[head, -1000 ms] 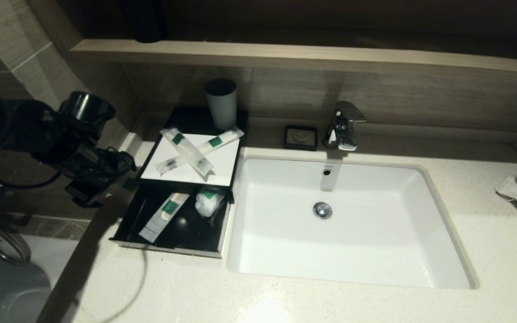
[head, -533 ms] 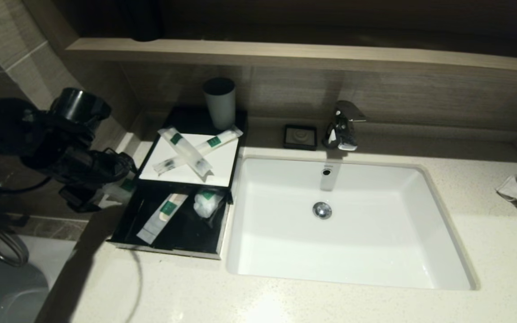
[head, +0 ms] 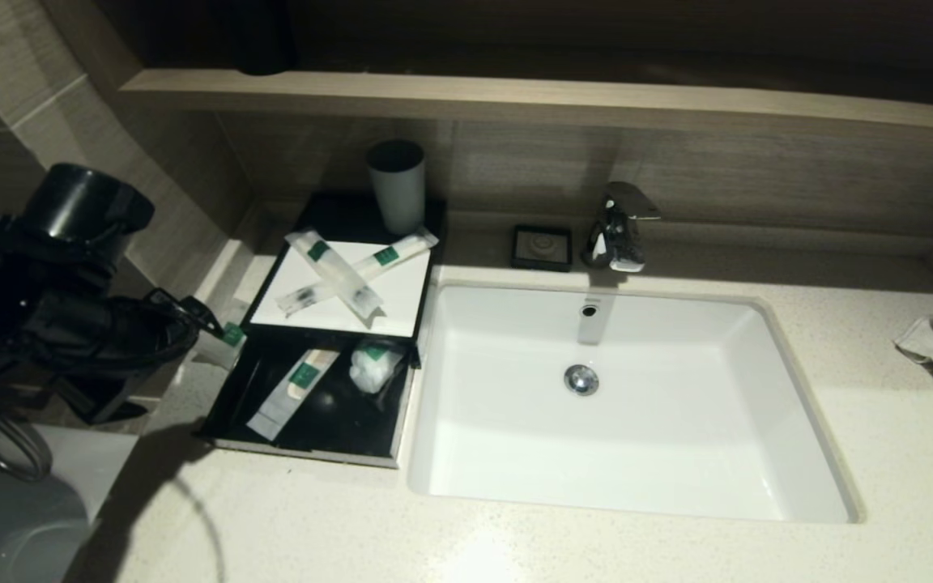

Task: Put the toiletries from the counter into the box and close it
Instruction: Pick up the bathroom toiletry

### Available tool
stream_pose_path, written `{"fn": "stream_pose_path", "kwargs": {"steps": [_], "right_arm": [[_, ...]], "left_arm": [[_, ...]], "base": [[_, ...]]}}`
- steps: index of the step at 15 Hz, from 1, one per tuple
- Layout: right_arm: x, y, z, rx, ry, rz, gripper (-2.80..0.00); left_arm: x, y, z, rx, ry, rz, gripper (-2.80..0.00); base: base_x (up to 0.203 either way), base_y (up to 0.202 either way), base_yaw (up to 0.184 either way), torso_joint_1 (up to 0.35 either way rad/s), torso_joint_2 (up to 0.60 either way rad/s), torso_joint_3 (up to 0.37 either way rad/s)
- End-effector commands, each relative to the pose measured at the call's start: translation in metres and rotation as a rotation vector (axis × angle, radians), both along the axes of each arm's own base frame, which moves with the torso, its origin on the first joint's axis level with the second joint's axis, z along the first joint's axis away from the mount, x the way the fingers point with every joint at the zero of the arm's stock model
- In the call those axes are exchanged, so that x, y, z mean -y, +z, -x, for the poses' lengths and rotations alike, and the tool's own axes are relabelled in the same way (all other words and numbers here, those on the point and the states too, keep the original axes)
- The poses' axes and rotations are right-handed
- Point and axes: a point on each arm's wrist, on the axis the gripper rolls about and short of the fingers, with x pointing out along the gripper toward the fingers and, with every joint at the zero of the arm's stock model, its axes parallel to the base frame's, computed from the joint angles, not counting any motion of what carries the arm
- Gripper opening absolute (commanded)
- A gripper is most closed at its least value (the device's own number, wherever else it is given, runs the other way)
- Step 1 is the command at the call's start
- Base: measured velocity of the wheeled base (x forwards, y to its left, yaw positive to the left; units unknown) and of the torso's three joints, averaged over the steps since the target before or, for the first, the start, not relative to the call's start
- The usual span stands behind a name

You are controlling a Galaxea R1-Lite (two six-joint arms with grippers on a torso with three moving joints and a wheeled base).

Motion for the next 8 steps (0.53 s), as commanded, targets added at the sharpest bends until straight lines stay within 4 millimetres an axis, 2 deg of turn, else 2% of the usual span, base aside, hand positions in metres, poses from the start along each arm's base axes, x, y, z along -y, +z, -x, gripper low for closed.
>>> {"fn": "stream_pose_path", "kwargs": {"steps": [1, 5, 8], "right_arm": [[0.0, 0.0, 0.0, 0.0, 0.0, 0.0, -2.8], [0.0, 0.0, 0.0, 0.0, 0.0, 0.0, -2.8], [0.0, 0.0, 0.0, 0.0, 0.0, 0.0, -2.8]], "left_arm": [[-0.0008, 0.0041, 0.0053, 0.009, 0.006, 0.004, 0.0], [-0.0009, -0.0038, 0.0042, -0.023, 0.005, -0.002, 0.0], [-0.0025, -0.0005, 0.0055, -0.007, 0.004, -0.007, 0.0]], "base": [[0.0, 0.0, 0.0, 0.0, 0.0, 0.0], [0.0, 0.0, 0.0, 0.0, 0.0, 0.0], [0.0, 0.0, 0.0, 0.0, 0.0, 0.0]]}}
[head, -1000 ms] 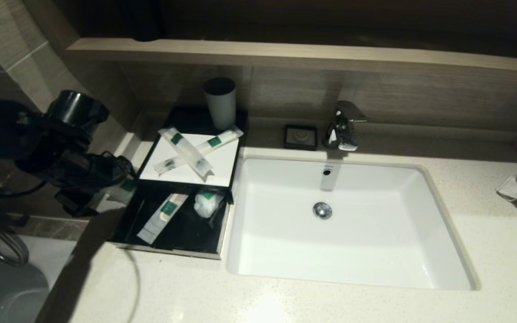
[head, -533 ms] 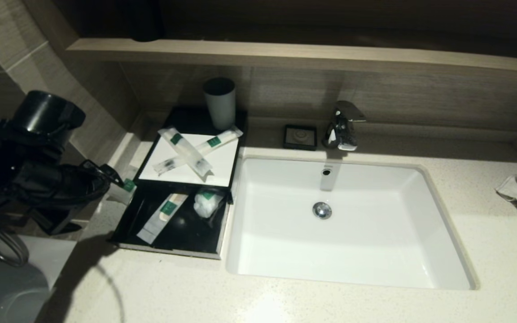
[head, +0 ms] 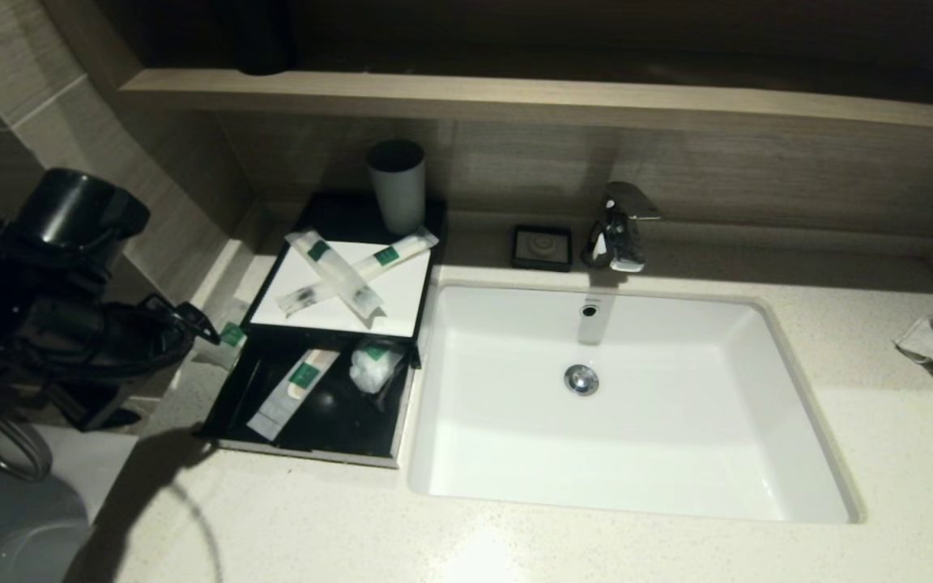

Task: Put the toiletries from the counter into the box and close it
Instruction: Pick up the bathroom toiletry

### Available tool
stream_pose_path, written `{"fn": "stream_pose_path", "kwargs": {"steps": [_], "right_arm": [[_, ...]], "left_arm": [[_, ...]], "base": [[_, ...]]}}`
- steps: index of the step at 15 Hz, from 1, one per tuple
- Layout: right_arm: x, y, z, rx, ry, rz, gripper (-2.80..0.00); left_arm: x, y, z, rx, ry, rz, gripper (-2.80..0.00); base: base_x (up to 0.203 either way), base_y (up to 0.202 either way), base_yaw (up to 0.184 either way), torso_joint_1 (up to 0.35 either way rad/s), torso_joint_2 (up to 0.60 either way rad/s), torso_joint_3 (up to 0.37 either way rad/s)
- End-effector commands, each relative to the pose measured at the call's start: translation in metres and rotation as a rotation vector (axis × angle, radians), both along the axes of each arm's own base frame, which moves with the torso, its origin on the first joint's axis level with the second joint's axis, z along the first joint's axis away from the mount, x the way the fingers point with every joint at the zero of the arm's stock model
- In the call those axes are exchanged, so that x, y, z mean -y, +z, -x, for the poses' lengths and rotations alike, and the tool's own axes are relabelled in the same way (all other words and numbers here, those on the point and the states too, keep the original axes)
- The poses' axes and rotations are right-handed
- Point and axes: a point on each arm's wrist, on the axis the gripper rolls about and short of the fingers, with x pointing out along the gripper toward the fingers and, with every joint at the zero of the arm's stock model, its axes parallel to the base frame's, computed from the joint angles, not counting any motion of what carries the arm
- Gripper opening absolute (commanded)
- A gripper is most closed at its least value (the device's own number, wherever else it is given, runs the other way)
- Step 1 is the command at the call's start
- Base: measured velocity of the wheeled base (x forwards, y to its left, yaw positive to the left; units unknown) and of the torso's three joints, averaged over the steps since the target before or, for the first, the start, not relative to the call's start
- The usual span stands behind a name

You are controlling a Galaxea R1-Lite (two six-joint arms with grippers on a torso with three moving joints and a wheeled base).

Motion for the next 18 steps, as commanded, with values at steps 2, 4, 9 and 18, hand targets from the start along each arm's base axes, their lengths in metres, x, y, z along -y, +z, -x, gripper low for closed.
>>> {"fn": "stream_pose_path", "kwargs": {"steps": [2, 4, 9, 18], "right_arm": [[0.0, 0.0, 0.0, 0.0, -0.001, 0.0, -2.8], [0.0, 0.0, 0.0, 0.0, 0.0, 0.0, -2.8], [0.0, 0.0, 0.0, 0.0, 0.0, 0.0, -2.8], [0.0, 0.0, 0.0, 0.0, 0.0, 0.0, -2.8]], "left_arm": [[-0.002, 0.006, 0.003, 0.027, -0.008, -0.01, 0.0], [-0.002, 0.014, 0.008, 0.056, -0.03, -0.024, 0.0], [0.0, 0.016, 0.012, 0.051, -0.107, -0.051, 0.0], [0.006, 0.024, 0.003, 0.084, -0.118, -0.015, 0.0]], "base": [[0.0, 0.0, 0.0, 0.0, 0.0, 0.0], [0.0, 0.0, 0.0, 0.0, 0.0, 0.0], [0.0, 0.0, 0.0, 0.0, 0.0, 0.0], [0.0, 0.0, 0.0, 0.0, 0.0, 0.0]]}}
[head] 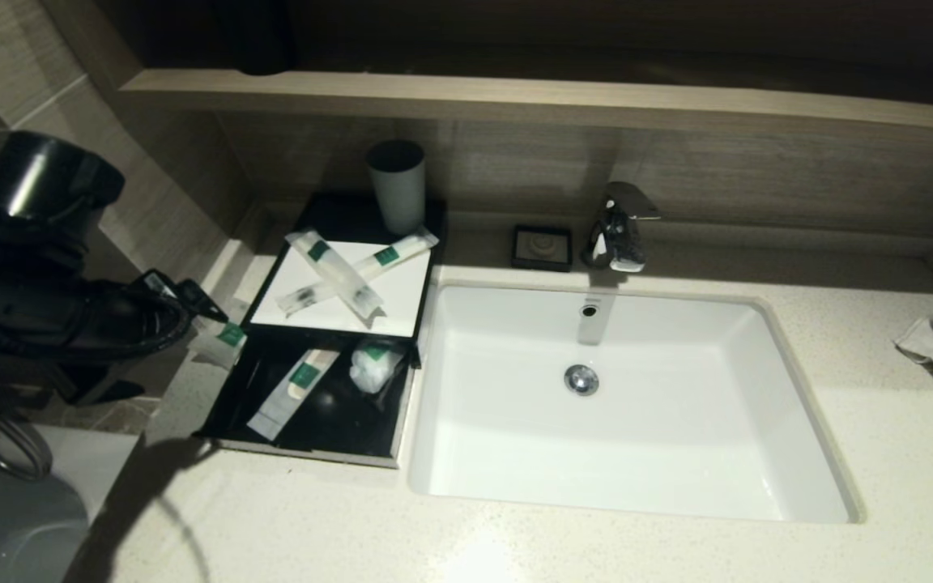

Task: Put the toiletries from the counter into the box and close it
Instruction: Pick up the bathroom toiletry

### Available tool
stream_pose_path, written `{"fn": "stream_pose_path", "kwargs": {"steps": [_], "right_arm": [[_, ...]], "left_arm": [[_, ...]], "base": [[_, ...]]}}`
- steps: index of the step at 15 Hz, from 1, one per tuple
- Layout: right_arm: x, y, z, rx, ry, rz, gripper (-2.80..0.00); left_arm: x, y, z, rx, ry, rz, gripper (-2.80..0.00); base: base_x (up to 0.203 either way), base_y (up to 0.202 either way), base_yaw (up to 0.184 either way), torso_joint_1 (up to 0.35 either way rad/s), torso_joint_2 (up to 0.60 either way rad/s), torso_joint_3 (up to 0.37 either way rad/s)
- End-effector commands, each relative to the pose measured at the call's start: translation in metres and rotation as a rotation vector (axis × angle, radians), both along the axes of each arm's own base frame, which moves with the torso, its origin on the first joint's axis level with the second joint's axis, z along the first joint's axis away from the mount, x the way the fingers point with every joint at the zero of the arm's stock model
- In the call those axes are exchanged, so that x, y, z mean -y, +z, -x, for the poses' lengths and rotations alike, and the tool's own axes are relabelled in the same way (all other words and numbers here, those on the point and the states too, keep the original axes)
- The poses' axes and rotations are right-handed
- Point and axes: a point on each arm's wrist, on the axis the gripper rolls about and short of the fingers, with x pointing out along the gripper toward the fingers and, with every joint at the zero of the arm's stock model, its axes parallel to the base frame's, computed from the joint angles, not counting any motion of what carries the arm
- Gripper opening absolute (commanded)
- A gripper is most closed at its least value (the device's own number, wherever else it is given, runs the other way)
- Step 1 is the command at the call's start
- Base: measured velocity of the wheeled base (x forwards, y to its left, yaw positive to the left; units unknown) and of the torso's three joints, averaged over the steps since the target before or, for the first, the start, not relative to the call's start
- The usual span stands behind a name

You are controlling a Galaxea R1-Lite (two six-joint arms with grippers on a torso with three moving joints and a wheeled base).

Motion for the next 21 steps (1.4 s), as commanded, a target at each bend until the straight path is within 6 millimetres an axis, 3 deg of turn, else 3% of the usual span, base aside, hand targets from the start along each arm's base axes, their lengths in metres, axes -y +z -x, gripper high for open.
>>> {"fn": "stream_pose_path", "kwargs": {"steps": [1, 7, 11, 21], "right_arm": [[0.0, 0.0, 0.0, 0.001, 0.0, 0.0, -2.8], [0.0, 0.0, 0.0, -0.001, 0.0, 0.0, -2.8], [0.0, 0.0, 0.0, -0.001, 0.0, 0.0, -2.8], [0.0, 0.0, 0.0, -0.002, 0.0, 0.0, -2.8]], "left_arm": [[0.002, 0.003, -0.008, 0.01, 0.017, 0.022, 0.0], [0.004, 0.003, -0.013, 0.018, 0.013, 0.017, 0.0], [0.009, 0.001, 0.0, 0.01, -0.021, 0.013, 0.0], [0.028, -0.006, 0.009, -0.016, -0.204, -0.077, 0.0]], "base": [[0.0, 0.0, 0.0, 0.0, 0.0, 0.0], [0.0, 0.0, 0.0, 0.0, 0.0, 0.0], [0.0, 0.0, 0.0, 0.0, 0.0, 0.0], [0.0, 0.0, 0.0, 0.0, 0.0, 0.0]]}}
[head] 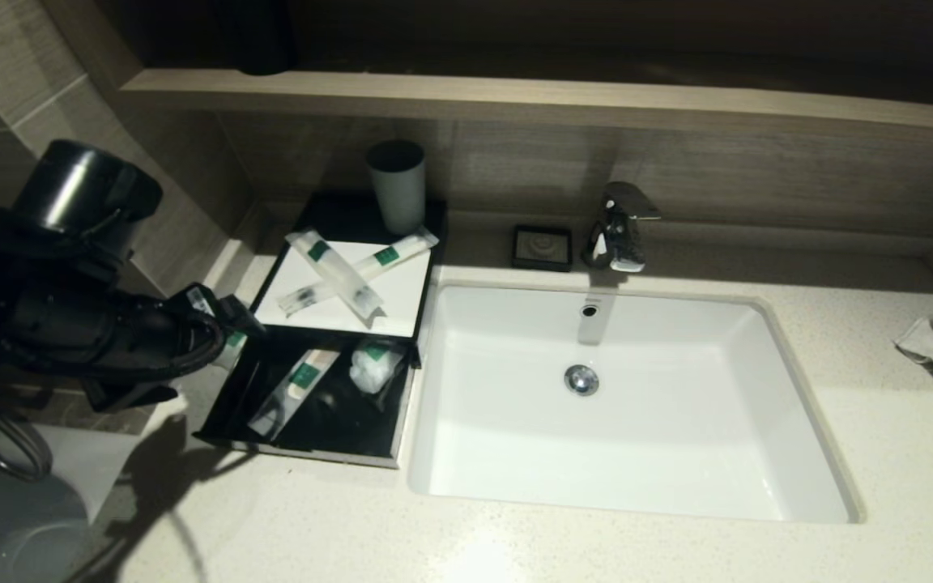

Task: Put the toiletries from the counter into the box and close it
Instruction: Pick up the bathroom toiletry

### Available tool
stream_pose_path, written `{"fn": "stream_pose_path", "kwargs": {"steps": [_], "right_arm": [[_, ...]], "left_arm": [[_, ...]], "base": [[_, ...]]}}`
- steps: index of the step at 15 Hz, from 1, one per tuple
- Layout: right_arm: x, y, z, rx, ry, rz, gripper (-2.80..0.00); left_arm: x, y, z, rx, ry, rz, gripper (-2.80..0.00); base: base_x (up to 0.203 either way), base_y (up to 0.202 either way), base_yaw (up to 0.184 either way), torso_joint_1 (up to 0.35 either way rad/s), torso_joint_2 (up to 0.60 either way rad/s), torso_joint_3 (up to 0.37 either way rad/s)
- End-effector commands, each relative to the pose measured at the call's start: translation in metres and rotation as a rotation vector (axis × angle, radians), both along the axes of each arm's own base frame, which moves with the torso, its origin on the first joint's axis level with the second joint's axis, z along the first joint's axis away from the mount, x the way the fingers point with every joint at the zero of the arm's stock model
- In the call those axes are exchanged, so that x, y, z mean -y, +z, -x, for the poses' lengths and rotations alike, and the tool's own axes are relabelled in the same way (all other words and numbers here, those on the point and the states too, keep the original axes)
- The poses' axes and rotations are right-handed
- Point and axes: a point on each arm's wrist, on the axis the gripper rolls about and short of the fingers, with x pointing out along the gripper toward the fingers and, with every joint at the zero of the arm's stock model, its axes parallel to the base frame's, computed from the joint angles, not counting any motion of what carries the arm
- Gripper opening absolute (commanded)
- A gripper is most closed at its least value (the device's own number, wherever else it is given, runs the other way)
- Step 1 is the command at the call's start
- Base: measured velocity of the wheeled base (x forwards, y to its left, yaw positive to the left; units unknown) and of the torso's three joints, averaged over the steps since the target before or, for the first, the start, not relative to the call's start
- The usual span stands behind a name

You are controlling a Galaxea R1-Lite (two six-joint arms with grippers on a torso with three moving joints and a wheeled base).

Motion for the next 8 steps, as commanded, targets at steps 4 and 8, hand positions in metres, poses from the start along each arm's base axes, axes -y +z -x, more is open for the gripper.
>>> {"fn": "stream_pose_path", "kwargs": {"steps": [4, 8], "right_arm": [[0.0, 0.0, 0.0, -0.002, 0.0, 0.0, -2.8], [0.0, 0.0, 0.0, -0.001, 0.0, 0.0, -2.8]], "left_arm": [[0.001, -0.005, -0.001, -0.018, -0.084, -0.074, 0.0], [-0.002, 0.009, 0.016, 0.045, -0.209, -0.133, 0.0]], "base": [[0.0, 0.0, 0.0, 0.0, 0.0, 0.0], [0.0, 0.0, 0.0, 0.0, 0.0, 0.0]]}}
